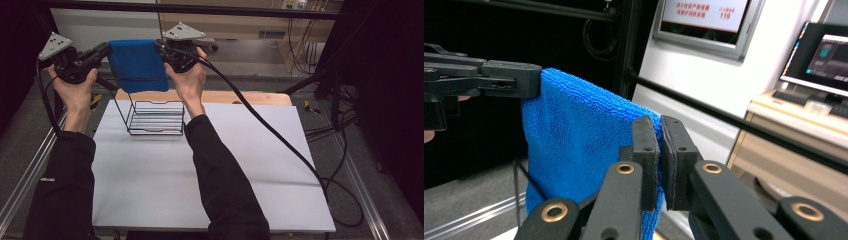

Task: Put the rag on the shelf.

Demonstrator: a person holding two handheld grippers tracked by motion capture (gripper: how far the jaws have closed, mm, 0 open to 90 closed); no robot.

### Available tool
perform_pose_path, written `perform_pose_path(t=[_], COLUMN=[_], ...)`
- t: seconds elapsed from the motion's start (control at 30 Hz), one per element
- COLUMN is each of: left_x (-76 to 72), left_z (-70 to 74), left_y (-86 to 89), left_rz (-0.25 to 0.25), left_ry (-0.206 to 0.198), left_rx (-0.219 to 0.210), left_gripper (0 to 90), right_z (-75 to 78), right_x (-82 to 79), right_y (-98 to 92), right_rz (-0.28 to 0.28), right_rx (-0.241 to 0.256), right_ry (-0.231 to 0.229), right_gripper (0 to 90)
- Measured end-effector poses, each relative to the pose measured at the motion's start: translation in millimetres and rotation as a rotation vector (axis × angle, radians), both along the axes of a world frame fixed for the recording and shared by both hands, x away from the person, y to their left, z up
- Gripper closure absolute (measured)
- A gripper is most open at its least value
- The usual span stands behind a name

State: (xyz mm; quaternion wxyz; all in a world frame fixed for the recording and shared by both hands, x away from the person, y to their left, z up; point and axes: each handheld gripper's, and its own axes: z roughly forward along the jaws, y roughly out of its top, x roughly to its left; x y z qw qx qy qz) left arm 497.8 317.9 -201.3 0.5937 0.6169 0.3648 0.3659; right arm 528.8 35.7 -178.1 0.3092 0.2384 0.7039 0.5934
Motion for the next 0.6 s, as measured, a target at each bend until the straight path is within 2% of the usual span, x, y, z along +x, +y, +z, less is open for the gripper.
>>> perform_pose_path(t=[0.13, 0.23, 0.6], left_x=[-2.8, -4.8, -15.2], left_z=[-7.8, -11.8, -16.3], left_y=[-0.4, -0.3, 5.6], left_rz=[-0.016, -0.014, -0.039], left_ry=[0.015, 0.024, 0.038], left_rx=[0.013, 0.019, 0.02], left_gripper=[85.2, 85.1, 85.1], right_z=[-8.6, -12.2, -14.5], right_x=[-3.3, -5.7, -15.8], right_y=[-3.3, -3.4, 0.3], right_rz=[0.007, 0.005, 0.011], right_rx=[0.002, -0.018, -0.039], right_ry=[0.019, 0.022, 0.046], right_gripper=[86.4, 86.4, 86.1])
